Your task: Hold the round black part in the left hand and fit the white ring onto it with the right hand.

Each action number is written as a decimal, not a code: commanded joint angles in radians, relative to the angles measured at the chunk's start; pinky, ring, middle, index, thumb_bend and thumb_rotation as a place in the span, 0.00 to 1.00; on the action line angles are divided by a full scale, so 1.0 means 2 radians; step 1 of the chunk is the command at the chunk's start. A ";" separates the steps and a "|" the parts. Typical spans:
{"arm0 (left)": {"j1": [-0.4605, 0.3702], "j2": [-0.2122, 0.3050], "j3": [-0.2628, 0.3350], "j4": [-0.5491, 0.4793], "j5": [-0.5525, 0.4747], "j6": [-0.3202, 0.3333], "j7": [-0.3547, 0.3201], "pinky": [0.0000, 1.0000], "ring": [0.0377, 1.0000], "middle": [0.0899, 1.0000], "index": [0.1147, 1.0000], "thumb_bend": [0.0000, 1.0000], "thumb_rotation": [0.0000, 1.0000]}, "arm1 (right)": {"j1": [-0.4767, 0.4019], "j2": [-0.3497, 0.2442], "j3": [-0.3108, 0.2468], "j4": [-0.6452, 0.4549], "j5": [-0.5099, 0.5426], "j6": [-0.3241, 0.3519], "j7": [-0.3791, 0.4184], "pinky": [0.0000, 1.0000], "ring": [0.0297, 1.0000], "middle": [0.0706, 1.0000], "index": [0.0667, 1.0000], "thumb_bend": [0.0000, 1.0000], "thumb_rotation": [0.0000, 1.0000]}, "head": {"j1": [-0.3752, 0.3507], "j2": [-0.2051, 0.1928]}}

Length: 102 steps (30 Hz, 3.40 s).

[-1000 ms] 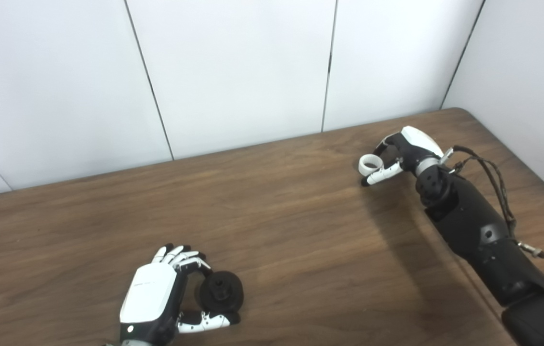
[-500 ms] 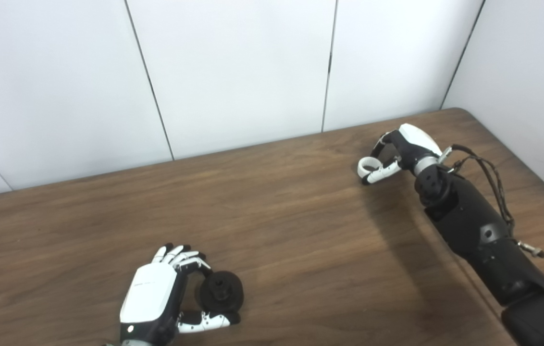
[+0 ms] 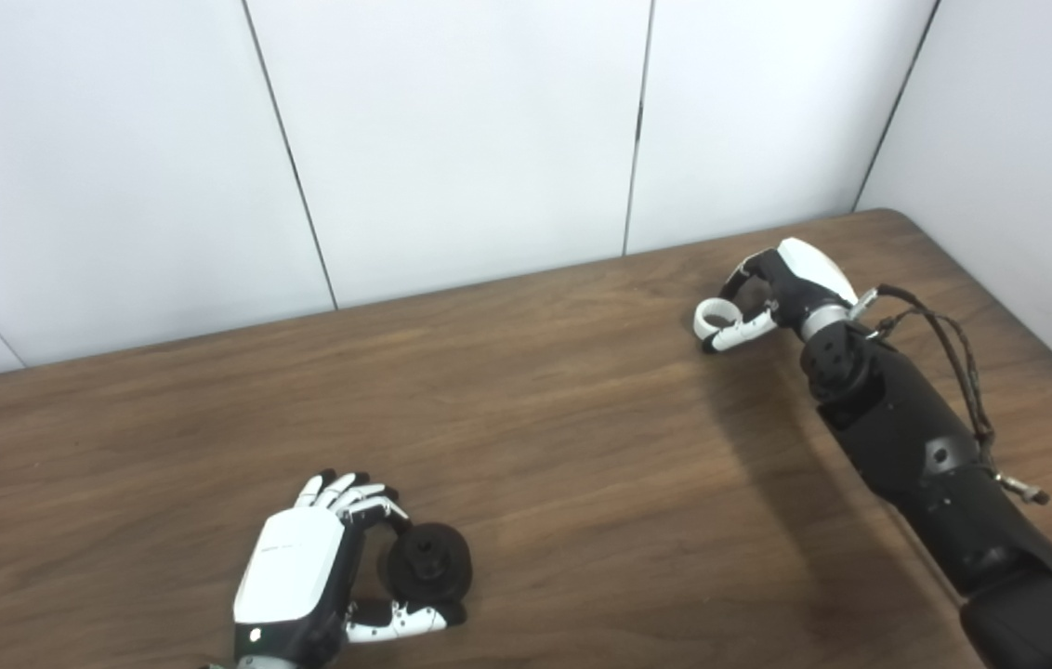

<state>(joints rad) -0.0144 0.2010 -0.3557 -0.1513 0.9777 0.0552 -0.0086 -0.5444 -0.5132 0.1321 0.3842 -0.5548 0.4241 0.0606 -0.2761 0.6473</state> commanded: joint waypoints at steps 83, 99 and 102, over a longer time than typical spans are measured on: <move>-0.004 -0.040 -0.043 -0.021 0.051 0.065 -0.011 0.97 0.88 0.75 0.42 0.52 0.06 | 0.071 0.130 0.126 -0.436 -0.088 0.007 0.333 1.00 0.98 0.89 0.45 0.52 0.13 | 0.142 0.067; -0.003 -0.042 -0.046 -0.021 0.063 0.069 -0.015 0.96 0.88 0.75 0.42 0.52 0.06 | 0.058 0.136 0.142 -0.432 -0.096 0.014 0.329 1.00 0.99 0.89 0.45 0.52 0.13 | 0.143 0.069; -0.003 -0.043 -0.045 -0.023 0.062 0.071 -0.018 0.96 0.88 0.75 0.42 0.52 0.06 | 0.059 0.136 0.147 -0.428 -0.099 0.011 0.327 1.00 0.98 0.89 0.45 0.52 0.13 | 0.143 0.069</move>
<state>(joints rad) -0.0158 0.1208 -0.4372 -0.1834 1.0950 0.1928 -0.0234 -0.3877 -0.2488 0.4266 -0.4714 -0.7448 0.4627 0.7371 0.0092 0.7839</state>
